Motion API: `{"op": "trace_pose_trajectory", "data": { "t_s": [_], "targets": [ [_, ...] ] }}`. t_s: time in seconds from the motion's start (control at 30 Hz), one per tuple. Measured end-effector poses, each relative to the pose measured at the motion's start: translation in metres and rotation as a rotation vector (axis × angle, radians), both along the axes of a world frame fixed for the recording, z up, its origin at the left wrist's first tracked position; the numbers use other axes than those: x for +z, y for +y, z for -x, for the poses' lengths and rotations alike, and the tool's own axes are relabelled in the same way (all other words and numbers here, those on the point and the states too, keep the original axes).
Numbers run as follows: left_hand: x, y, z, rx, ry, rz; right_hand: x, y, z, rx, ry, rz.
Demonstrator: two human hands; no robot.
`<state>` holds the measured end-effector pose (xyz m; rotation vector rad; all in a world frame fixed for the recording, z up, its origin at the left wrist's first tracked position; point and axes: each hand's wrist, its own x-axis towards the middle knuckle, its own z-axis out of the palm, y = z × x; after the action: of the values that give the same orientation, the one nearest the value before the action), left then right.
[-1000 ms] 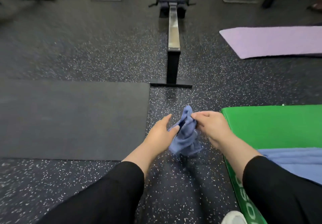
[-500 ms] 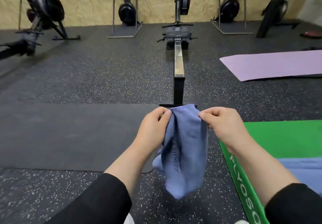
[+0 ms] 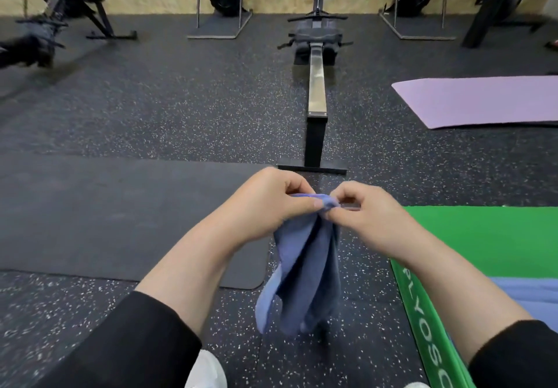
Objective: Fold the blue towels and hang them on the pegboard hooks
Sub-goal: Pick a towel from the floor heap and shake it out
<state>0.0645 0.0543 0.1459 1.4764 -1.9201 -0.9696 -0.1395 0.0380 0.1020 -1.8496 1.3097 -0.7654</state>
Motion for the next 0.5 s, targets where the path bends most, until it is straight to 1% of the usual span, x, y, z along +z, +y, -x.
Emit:
{"op": "trace_pose_trajectory", "data": {
  "t_s": [0.07,0.13,0.2,0.27,0.3,0.37,0.43,0.5],
  "targets": [
    [-0.003,-0.005,-0.008,0.025,-0.065,-0.015,0.001,-0.005,0.004,-0.05,-0.085,-0.017],
    [-0.005,-0.009,-0.009,0.124,-0.057,0.056,0.002,-0.009,0.007,-0.052,-0.126,-0.028],
    [-0.008,-0.015,-0.008,0.257,0.093,0.109,0.005,-0.01,0.008,-0.011,-0.135,-0.036],
    [-0.01,-0.021,-0.005,0.347,0.284,0.128,0.008,-0.009,0.01,0.023,-0.083,-0.052],
    [-0.009,-0.023,-0.003,0.386,0.331,0.151,0.011,-0.009,0.012,0.034,-0.047,-0.055],
    [-0.006,-0.026,-0.002,0.458,0.331,0.223,0.014,-0.009,0.018,0.034,-0.008,-0.054],
    [-0.004,-0.027,-0.001,0.507,0.305,0.28,0.016,-0.01,0.024,0.025,-0.034,-0.057],
    [-0.003,-0.028,0.0,0.507,0.279,0.278,0.017,-0.011,0.028,0.001,-0.071,-0.055]
  ]
}}
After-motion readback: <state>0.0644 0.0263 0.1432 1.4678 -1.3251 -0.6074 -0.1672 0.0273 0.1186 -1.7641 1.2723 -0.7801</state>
